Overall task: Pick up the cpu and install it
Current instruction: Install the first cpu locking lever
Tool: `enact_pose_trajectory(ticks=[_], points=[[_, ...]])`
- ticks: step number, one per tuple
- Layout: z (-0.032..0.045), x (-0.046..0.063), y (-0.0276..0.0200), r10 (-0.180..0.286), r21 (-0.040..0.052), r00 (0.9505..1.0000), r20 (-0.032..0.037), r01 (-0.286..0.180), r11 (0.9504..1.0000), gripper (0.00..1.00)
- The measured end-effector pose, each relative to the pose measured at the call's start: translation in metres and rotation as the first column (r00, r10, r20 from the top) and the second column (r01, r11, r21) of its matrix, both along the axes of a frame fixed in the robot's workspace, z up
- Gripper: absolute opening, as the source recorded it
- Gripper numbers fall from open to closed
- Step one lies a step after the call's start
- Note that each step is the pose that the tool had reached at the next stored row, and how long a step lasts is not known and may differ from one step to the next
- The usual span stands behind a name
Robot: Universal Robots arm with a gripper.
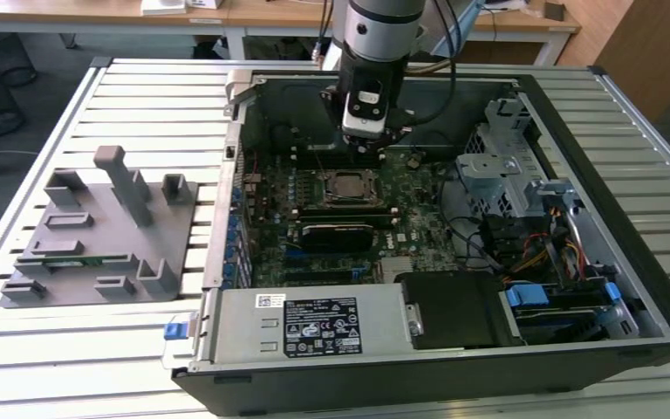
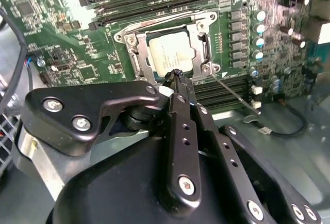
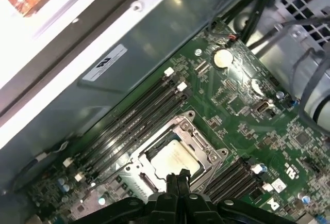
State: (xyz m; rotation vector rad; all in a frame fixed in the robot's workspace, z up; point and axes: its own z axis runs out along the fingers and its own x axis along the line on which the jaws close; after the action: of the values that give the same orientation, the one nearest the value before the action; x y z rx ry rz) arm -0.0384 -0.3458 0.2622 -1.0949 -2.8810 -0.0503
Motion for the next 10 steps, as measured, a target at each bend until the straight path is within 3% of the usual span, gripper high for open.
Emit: enact_pose_trajectory(ticks=[4,10], points=[[-0.0003,0.0000,0.0000,0.072,0.0000,0.9974,0.0000,-0.072,0.9974,0.11],[-0.0005,0.0000,0.0000,0.152,0.0001,0.9883,0.0001,-0.152,0.9883,0.11]])
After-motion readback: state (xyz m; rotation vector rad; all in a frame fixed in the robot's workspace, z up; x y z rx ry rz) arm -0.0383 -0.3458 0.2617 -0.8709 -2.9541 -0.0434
